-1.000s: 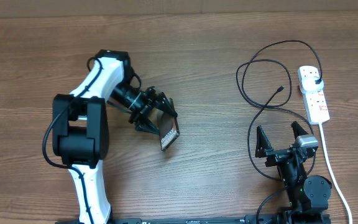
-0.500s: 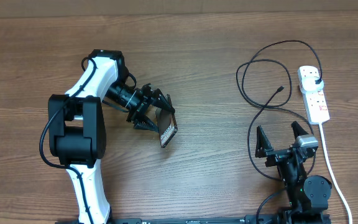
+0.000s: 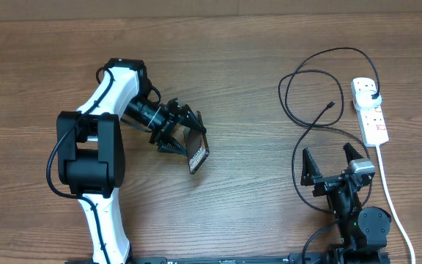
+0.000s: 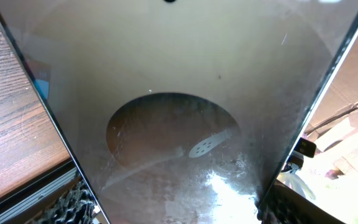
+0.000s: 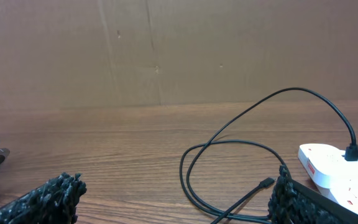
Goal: Plug charger to phone and switch on socket
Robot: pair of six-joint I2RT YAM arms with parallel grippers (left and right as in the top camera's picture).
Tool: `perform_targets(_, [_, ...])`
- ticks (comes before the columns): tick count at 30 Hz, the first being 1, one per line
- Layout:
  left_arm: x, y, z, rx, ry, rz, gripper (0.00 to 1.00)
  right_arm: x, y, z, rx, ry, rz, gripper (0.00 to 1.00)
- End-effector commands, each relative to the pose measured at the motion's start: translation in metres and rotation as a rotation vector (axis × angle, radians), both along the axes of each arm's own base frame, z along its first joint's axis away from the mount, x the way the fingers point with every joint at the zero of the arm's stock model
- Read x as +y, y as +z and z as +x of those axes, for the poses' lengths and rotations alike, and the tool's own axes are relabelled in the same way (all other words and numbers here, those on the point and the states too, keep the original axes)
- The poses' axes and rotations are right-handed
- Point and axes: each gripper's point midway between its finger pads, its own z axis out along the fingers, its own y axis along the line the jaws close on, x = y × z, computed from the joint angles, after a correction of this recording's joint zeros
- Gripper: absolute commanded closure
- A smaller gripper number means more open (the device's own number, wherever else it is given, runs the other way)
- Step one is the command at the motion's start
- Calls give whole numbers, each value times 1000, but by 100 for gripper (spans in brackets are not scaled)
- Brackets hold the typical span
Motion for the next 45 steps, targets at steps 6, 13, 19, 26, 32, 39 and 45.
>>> perform_targets(6, [-7, 8, 10, -36, 21, -56, 41, 0, -1, 0, -7, -2, -1, 0])
perform_targets(13, [-7, 8, 10, -40, 19, -58, 42, 0, -1, 0, -7, -2, -1, 0])
perform_targets(19, [-8, 9, 11, -38, 24, -63, 41, 0, -1, 0, -7, -2, -1, 0])
perform_targets(26, [-8, 10, 11, 15, 55, -45, 42, 39, 15, -12, -10, 238, 220, 0])
perform_targets(32, [-8, 10, 11, 41, 68, -34, 42, 95, 4, -50, 284, 607, 601, 0])
perform_targets(39, [-9, 11, 12, 59, 84, -35, 41, 78, 30, -36, 182, 513, 714, 0])
perform_targets(45, [-13, 15, 18, 53, 111, -68, 41, 76, 34, -32, 222, 481, 733, 0])
